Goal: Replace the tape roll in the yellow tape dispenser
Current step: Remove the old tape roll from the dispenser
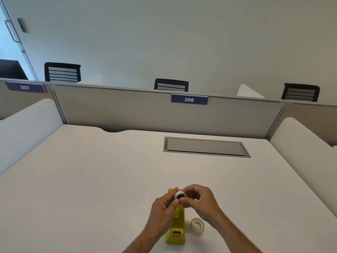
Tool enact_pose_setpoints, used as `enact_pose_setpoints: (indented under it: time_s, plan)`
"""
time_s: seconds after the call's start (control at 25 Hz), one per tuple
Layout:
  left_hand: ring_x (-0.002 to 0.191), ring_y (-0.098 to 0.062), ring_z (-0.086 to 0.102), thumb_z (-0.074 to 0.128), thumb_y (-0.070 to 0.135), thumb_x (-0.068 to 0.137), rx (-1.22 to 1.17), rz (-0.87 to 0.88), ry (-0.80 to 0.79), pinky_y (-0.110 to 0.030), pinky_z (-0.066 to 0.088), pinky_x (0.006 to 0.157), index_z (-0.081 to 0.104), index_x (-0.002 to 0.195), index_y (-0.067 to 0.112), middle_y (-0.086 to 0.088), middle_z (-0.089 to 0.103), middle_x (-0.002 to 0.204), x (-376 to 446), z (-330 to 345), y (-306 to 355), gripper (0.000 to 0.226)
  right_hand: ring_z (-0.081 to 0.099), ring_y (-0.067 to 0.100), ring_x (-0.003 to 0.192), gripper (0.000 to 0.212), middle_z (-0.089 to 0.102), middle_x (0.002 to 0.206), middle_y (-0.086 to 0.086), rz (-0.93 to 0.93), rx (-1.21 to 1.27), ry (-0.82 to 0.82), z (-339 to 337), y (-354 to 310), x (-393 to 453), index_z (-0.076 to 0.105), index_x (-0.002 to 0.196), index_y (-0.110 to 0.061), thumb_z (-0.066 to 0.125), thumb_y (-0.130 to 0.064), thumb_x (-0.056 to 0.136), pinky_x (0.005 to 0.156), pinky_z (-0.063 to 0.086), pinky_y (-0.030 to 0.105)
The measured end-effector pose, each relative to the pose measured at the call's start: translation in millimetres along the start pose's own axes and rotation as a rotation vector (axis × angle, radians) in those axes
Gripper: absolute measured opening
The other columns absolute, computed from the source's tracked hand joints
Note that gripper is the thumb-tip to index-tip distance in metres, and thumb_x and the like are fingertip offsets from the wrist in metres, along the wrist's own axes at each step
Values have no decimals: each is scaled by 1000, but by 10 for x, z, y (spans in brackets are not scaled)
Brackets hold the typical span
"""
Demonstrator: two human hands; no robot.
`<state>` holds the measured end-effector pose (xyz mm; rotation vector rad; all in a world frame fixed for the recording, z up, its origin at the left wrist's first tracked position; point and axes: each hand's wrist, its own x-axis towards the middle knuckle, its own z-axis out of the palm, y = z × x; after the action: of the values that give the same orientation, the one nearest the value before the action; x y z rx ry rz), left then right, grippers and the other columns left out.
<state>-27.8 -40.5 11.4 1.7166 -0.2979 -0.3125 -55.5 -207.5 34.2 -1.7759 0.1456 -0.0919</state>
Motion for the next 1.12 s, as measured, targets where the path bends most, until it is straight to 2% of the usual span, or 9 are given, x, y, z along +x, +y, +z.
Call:
enact_pose_setpoints:
  time_s: [0.08, 0.2, 0.28, 0.56, 0.72, 0.88, 1.12]
  plan:
    - [116, 9, 57, 58, 13, 96, 8, 1, -8, -12, 48, 94, 61, 130, 26, 17, 66, 124, 4, -3, 7, 36, 73, 21, 77, 23, 77, 82, 6, -18, -31, 6, 22, -5, -7, 78, 90, -19, 84, -4, 74, 69, 63, 37]
    - [118, 1, 59, 57, 10, 97, 10, -14, -26, -28, 49, 104, 61, 130, 27, 18, 66, 125, 7, -2, -13, 38, 73, 19, 79, 23, 77, 84, 1, -33, -76, 44, 53, 2, -19, 79, 91, -21, 83, -4, 76, 69, 64, 35]
    - [116, -1, 61, 58, 10, 96, -2, -34, -29, -33, 51, 104, 60, 130, 29, 19, 67, 123, 10, -8, -8, 39, 73, 18, 79, 23, 76, 84, -1, -44, -90, 73, 64, 25, -30, 80, 90, -21, 83, -3, 75, 68, 64, 34]
    - [107, -6, 68, 61, 9, 94, -80, -64, -53, -30, 57, 93, 65, 124, 24, 9, 72, 119, 10, -38, 47, 34, 72, 17, 76, 24, 74, 80, 0, -99, -119, 130, 84, 40, -59, 80, 88, -19, 78, 2, 78, 63, 62, 28]
    - [104, -18, 71, 57, 4, 95, -201, -129, -61, -35, 58, 92, 71, 117, 20, 0, 76, 109, 13, -81, 45, 30, 74, 22, 80, 27, 77, 85, 4, -37, 2, 84, 50, -15, -65, 81, 89, -20, 76, 4, 80, 67, 64, 38]
    - [95, -16, 73, 73, 3, 83, -84, -77, -15, -35, 60, 89, 73, 113, 25, 8, 77, 104, 35, -97, 49, 37, 75, 27, 86, 23, 78, 92, 9, 18, 119, 31, 50, -44, -73, 80, 94, -16, 72, 3, 84, 71, 62, 39]
    - [79, -12, 74, 85, 17, 73, 39, -12, 65, -27, 61, 78, 75, 103, 28, 13, 77, 93, 58, -106, 122, 34, 75, 26, 80, 19, 74, 94, 11, 76, 92, 95, 78, -54, -40, 80, 94, -14, 76, 0, 82, 68, 64, 40]
